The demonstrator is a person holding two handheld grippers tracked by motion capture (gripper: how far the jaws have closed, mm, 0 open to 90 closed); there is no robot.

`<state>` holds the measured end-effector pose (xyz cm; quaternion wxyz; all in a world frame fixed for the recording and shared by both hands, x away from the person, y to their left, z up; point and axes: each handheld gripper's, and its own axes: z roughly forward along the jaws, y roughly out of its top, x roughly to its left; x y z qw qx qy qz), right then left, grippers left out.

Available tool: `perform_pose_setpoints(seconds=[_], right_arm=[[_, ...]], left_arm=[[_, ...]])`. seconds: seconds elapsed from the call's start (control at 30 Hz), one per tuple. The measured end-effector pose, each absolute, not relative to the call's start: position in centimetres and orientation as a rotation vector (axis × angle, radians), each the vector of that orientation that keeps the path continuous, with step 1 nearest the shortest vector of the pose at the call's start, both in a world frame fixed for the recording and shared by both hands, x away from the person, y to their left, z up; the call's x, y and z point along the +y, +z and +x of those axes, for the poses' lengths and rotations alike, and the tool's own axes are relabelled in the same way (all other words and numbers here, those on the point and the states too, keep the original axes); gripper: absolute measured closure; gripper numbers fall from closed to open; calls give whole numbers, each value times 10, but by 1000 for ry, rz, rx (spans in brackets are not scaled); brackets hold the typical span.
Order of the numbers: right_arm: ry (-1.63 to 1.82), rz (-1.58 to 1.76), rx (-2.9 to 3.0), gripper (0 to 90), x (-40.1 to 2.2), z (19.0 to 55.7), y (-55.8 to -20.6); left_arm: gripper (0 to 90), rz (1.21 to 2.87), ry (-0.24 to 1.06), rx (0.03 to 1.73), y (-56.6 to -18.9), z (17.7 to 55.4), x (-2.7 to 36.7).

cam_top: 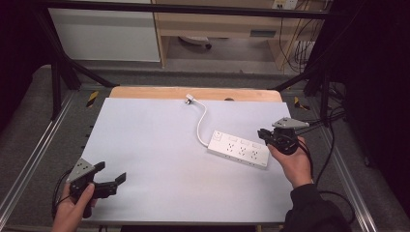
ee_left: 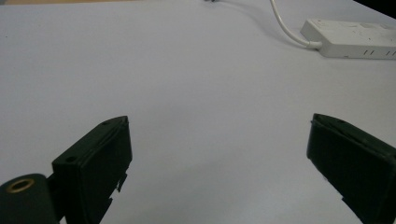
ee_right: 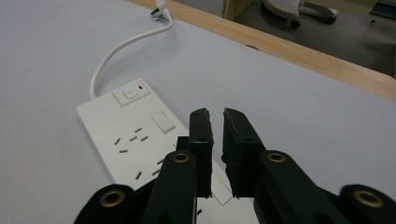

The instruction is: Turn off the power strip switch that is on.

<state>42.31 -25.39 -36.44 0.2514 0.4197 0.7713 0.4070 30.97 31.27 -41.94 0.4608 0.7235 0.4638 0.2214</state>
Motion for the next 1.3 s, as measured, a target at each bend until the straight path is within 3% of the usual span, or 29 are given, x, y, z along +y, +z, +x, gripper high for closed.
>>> perform_pose_setpoints(seconds=[0.3,1.3], right_arm=[[1115,1135,2056,900,-252,429,-361],[1091,1113,2081,900,-234,452,-360]], left_arm=[[67,1779,544,1141,-420,310,312],[67,1781,551,1136,-420,310,312]])
